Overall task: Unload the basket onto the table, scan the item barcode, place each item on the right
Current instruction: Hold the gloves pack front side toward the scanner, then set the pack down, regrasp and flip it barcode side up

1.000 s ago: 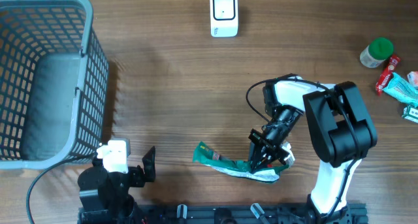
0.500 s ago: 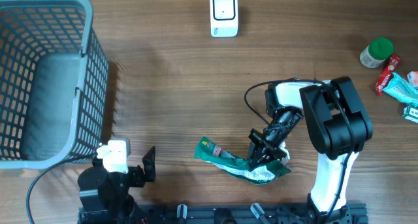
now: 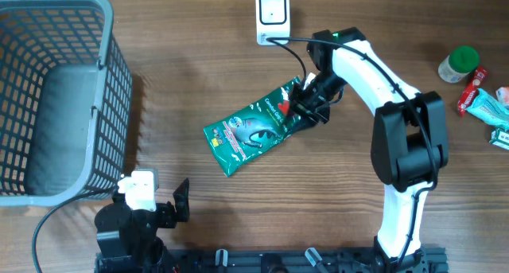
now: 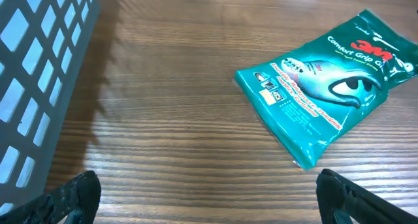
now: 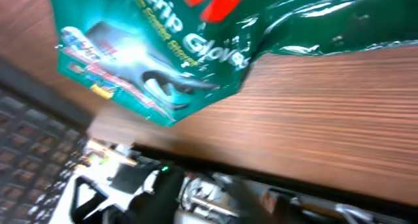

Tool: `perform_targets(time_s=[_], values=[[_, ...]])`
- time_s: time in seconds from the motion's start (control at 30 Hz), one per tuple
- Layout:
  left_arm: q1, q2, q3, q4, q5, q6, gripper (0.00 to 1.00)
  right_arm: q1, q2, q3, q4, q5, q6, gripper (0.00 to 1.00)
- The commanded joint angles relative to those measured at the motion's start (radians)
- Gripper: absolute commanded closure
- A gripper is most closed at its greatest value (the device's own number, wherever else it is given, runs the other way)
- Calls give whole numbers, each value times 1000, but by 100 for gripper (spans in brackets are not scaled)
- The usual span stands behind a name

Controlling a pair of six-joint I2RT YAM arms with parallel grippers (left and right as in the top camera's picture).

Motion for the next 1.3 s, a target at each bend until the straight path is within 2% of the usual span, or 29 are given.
perform_targets(time_s=[0.0, 0.07, 0.1, 0.13, 0.17, 0.3, 0.43, 0.6, 0.73, 0.77, 0.83, 0.87, 0.9, 0.93, 0.97, 1.07, 1.1, 1.27], values=[[-4, -4, -5, 0, 2, -9, 0, 47, -11, 11, -1, 159, -32, 74], [-4, -4, -5, 0, 2, -9, 0, 79, -37, 11, 15, 193, -27, 64], [-4, -4, -5, 0, 2, -9, 0, 99, -48, 11, 31, 228, -14, 49], [-4, -4, -5, 0, 2, -9, 0, 114, -51, 11, 57, 242, -18, 12], [-4, -4, -5, 0, 2, -9, 0, 129, -51, 11, 99, 245, -31, 0], [-4, -4, -5, 0, 2, -9, 0, 165, -50, 11, 284, 214, 5, 0], [-4, -4, -5, 0, 2, -9, 0, 171, -4, 11, 446, 266, 252, 1], [-4, -4, -5, 0, 2, -9, 0, 214, 116, 11, 476, 286, 336, 0], [-4, -4, -5, 0, 2, -9, 0, 233, 242, 11, 403, 302, 380, 1], [-4, -4, -5, 0, 2, -9, 0, 234, 267, 11, 390, 329, 388, 4], [-4, -4, -5, 0, 2, -9, 0, 234, 293, 11, 383, 335, 394, 39], [-4, -4, -5, 0, 2, -9, 1, 234, 293, 11, 380, 338, 404, 60], [-4, -4, -5, 0, 2, -9, 0, 234, 293, 11, 375, 338, 405, 74], [-4, -4, -5, 0, 2, -9, 0, 234, 293, 11, 368, 340, 404, 82], [-4, -4, -5, 0, 2, -9, 0, 234, 293, 11, 357, 346, 404, 95], [-4, -4, -5, 0, 2, -9, 0, 232, 289, 14, 319, 358, 402, 95], [-4, -4, -5, 0, 2, -9, 0, 224, 279, 23, 260, 408, 402, 95], [-4, -4, -5, 0, 2, -9, 0, 168, 126, 76, -41, 809, 399, 95]])
